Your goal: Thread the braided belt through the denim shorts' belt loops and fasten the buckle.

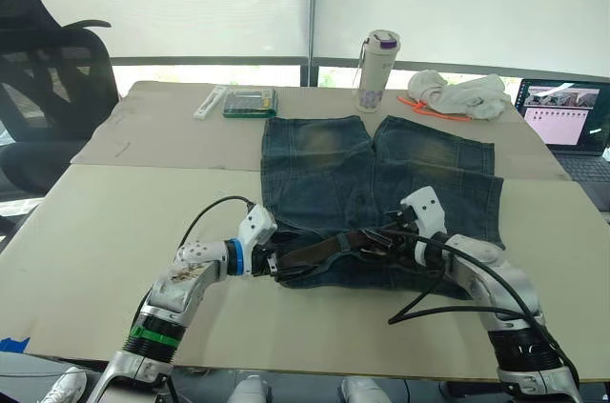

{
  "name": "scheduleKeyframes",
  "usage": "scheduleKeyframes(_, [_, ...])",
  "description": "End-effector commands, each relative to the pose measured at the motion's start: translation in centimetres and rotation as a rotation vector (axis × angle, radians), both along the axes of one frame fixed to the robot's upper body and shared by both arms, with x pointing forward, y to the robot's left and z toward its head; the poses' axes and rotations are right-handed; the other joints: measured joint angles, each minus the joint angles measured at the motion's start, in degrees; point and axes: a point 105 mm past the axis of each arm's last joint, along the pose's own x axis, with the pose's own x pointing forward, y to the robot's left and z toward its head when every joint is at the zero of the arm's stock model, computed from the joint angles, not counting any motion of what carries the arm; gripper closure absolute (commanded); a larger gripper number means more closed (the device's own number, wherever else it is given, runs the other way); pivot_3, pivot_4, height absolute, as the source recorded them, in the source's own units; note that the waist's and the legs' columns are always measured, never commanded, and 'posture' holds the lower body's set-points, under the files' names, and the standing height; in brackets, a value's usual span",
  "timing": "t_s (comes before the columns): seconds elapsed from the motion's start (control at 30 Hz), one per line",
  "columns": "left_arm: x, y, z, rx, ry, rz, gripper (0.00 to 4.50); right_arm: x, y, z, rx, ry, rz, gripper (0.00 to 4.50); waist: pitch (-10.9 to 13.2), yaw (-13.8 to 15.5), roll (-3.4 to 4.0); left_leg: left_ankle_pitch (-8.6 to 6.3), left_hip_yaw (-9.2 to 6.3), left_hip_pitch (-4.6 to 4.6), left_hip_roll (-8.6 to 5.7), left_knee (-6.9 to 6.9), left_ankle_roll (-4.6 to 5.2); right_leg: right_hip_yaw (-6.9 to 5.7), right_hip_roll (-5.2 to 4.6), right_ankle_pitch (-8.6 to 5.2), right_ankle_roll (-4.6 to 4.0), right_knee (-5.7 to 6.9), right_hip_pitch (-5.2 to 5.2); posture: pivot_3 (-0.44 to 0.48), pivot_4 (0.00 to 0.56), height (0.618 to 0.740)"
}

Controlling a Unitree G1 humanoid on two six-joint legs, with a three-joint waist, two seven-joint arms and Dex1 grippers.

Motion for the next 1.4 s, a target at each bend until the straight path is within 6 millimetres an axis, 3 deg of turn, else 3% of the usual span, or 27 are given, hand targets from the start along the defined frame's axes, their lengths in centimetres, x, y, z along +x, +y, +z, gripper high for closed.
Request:
scheduleKeyframes(0.03, [0.1,0.3,1.8,-0.018,-0.067,-0.001,0.02,-0.6,0.1,-0.8,-0.086,0.026,0.030,0.00,0.0,0.0,0.00,0.00,0.00,0.00,0.00,0.00,0.00,0.00,0.00,0.00,0.00,-0.01,0.00,0.000,0.150,0.737])
scheduleKeyframes(0.17, [0.8,0.6,3.0,-0.035,-0.122,0.022,0.02,-1.3,-0.3,-1.0,-0.187,0.065,0.074,0.00,0.0,0.2,-0.02,0.00,-0.01,-0.03,0.00,0.00,0.00,-0.01,0.00,0.00,0.00,-0.02,-0.02,0.000,0.150,0.737])
scheduleKeyframes(0.27, [2.4,0.6,3.6,-0.011,-0.204,0.111,0.02,-1.1,-0.4,1.3,-0.202,0.008,0.104,0.00,0.0,0.6,-0.06,0.00,-0.02,-0.05,-0.02,0.01,0.00,-0.03,-0.02,0.00,0.01,-0.05,0.00,0.000,0.150,0.737])
scheduleKeyframes(0.43, [2.9,-0.4,4.6,-0.002,-0.295,0.131,0.02,-0.4,-1.8,6.0,-0.011,-0.060,0.004,0.00,0.1,0.5,-0.12,0.00,-0.02,-0.27,-0.02,0.03,0.00,-0.01,-0.01,0.01,-0.01,0.00,-0.24,0.000,0.150,0.737])
scheduleKeyframes(0.6, [1.3,-1.7,5.8,0.019,-0.380,0.056,0.02,-2.1,-5.3,7.1,0.098,-0.040,-0.133,0.00,0.1,0.9,-0.12,0.00,-0.12,-0.54,-0.02,0.05,0.01,-0.08,-0.01,0.02,-0.02,0.03,-0.45,0.000,0.150,0.737])
scheduleKeyframes(0.77, [0.4,-2.6,6.8,0.023,-0.417,-0.001,0.02,-2.3,-8.0,6.4,0.155,-0.019,-0.285,0.00,0.1,0.7,-0.12,0.01,-0.06,-0.51,-0.03,0.10,0.01,-0.03,-0.02,0.03,-0.02,0.06,-0.42,0.000,0.150,0.737])
scheduleKeyframes(0.83, [0.1,-3.0,7.3,0.026,-0.431,-0.022,0.02,-2.0,-8.7,5.3,0.128,-0.004,-0.328,0.00,0.1,0.3,-0.12,0.01,-0.05,-0.49,-0.03,0.11,0.01,-0.03,-0.01,0.02,-0.02,0.09,-0.42,0.000,0.150,0.737])
scheduleKeyframes(1.17, [0.1,-3.0,7.8,0.032,-0.441,-0.025,0.02,0.0,-7.1,-0.5,-0.054,0.053,-0.315,0.00,0.1,0.0,-0.12,0.01,-0.01,-0.46,-0.02,0.12,0.01,0.01,0.01,0.02,-0.02,0.14,-0.43,0.000,0.150,0.737])
scheduleKeyframes(1.27, [0.2,-2.8,8.0,0.031,-0.443,-0.014,0.02,0.8,-7.4,-0.6,-0.028,0.054,-0.374,0.00,0.1,-0.2,-0.12,0.01,-0.01,-0.44,-0.02,0.15,0.01,0.02,0.01,0.03,-0.02,0.14,-0.40,0.000,0.150,0.737])
scheduleKeyframes(1.4, [0.2,-2.7,8.0,0.036,-0.446,-0.005,0.02,1.5,-8.0,0.7,0.070,0.040,-0.428,0.00,0.1,0.0,-0.12,0.01,-0.01,-0.41,-0.02,0.16,0.01,0.02,0.02,0.03,-0.02,0.21,-0.40,0.000,0.150,0.737])
